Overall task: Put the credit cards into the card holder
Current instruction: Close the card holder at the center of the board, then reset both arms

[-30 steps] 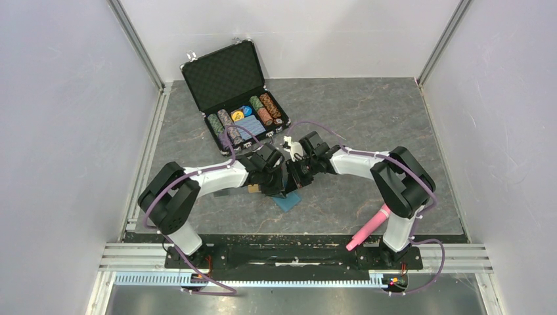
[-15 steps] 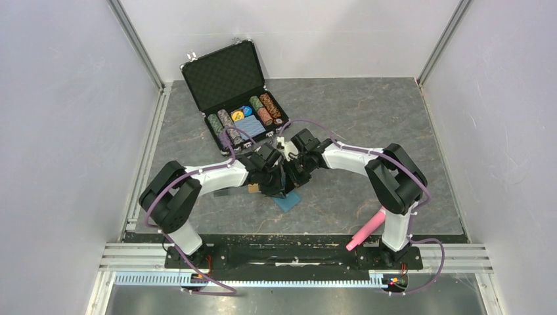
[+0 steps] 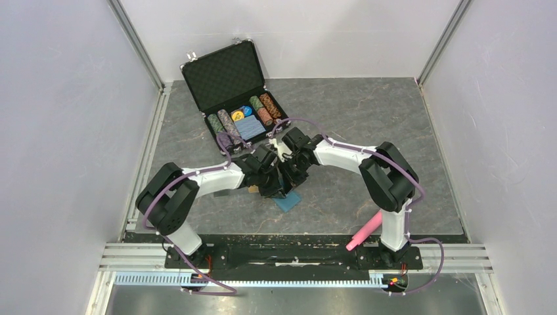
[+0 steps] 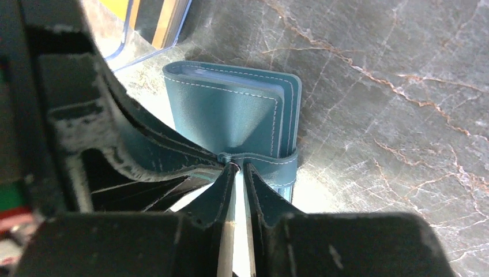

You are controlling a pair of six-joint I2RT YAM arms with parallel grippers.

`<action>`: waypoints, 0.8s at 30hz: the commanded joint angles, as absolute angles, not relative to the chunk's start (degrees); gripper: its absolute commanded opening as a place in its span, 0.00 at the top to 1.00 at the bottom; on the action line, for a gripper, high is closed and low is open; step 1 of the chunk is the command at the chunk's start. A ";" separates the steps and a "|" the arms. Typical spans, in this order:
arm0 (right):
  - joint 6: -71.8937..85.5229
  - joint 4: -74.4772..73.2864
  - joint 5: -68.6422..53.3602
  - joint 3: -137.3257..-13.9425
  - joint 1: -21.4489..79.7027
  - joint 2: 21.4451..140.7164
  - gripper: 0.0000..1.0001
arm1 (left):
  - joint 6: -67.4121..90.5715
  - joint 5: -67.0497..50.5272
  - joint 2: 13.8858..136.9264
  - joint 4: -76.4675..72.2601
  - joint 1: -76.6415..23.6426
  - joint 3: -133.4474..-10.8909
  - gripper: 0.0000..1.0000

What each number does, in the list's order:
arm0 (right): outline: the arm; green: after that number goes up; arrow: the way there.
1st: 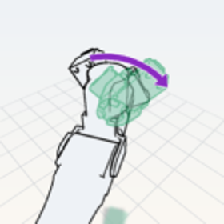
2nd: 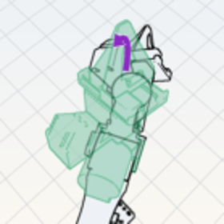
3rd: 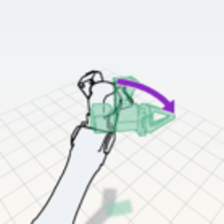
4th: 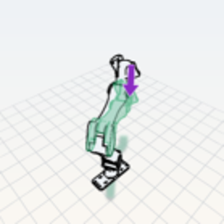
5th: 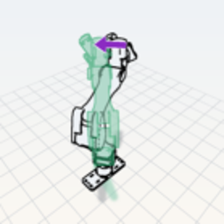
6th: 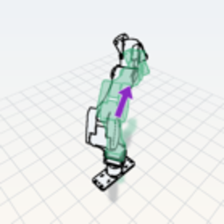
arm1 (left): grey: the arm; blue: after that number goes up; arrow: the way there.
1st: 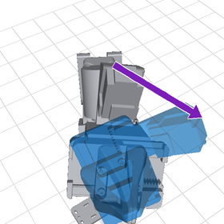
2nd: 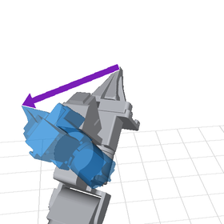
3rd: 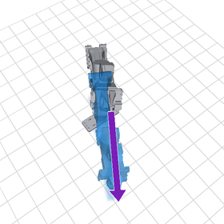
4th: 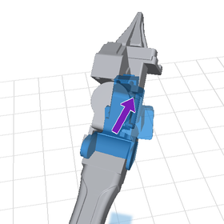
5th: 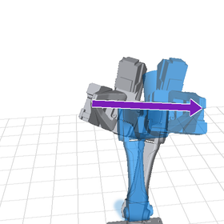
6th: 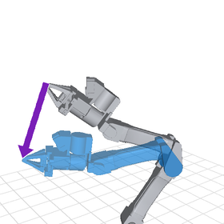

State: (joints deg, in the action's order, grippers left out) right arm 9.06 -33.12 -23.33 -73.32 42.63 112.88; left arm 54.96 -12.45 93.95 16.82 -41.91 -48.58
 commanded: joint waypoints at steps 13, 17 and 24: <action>10.84 -20.46 -24.55 -64.67 36.58 97.12 0.25 | 45.18 -8.51 80.83 13.23 -41.93 -49.99 0.19; 13.52 -13.82 -26.48 -58.62 28.08 89.04 0.02 | 41.82 -10.77 77.30 8.37 -40.78 -53.17 0.00; 8.83 -12.43 -1.36 -50.97 19.43 79.10 0.02 | 34.01 -6.87 75.62 10.83 -32.84 -57.69 0.00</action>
